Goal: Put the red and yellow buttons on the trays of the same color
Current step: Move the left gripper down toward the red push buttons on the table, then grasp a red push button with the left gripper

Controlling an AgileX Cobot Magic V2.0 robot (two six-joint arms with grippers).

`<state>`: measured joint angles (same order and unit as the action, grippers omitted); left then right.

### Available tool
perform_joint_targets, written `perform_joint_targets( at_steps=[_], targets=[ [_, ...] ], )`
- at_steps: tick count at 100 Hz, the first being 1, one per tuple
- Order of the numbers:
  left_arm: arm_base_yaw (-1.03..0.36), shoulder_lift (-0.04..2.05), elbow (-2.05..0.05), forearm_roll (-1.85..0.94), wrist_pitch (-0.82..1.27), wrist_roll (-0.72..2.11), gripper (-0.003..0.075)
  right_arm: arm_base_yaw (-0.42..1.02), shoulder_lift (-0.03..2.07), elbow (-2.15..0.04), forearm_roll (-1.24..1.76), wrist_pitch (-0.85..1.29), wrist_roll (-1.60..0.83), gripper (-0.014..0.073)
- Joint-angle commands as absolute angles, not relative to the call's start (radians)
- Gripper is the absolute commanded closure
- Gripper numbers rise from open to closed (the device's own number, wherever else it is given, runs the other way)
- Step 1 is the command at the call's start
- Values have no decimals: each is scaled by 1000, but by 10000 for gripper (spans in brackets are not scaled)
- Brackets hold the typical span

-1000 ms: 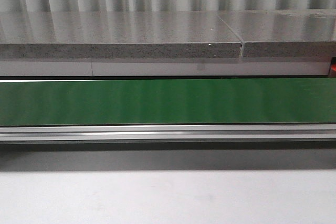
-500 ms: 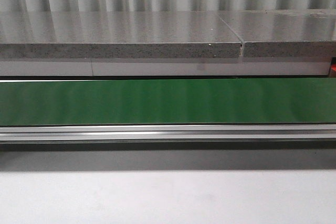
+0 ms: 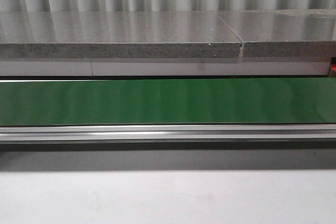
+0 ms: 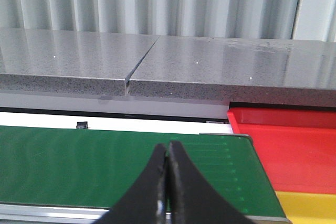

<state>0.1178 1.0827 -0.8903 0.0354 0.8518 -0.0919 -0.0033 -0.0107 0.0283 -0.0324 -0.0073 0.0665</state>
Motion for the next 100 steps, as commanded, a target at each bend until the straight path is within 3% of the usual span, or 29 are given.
perform_joint_targets(
  at_steps=[1, 35, 100],
  targets=[
    [190, 1117, -953, -14, 878, -104, 267, -8, -25, 23, -43, -90, 63, 661],
    [375, 1315, -1014, -70, 932, -67, 267, -8, -25, 23, -43, -90, 63, 661],
    [378, 1626, -1209, -51, 1050, -63, 267, -8, -25, 23, -43, -90, 63, 661]
  ],
)
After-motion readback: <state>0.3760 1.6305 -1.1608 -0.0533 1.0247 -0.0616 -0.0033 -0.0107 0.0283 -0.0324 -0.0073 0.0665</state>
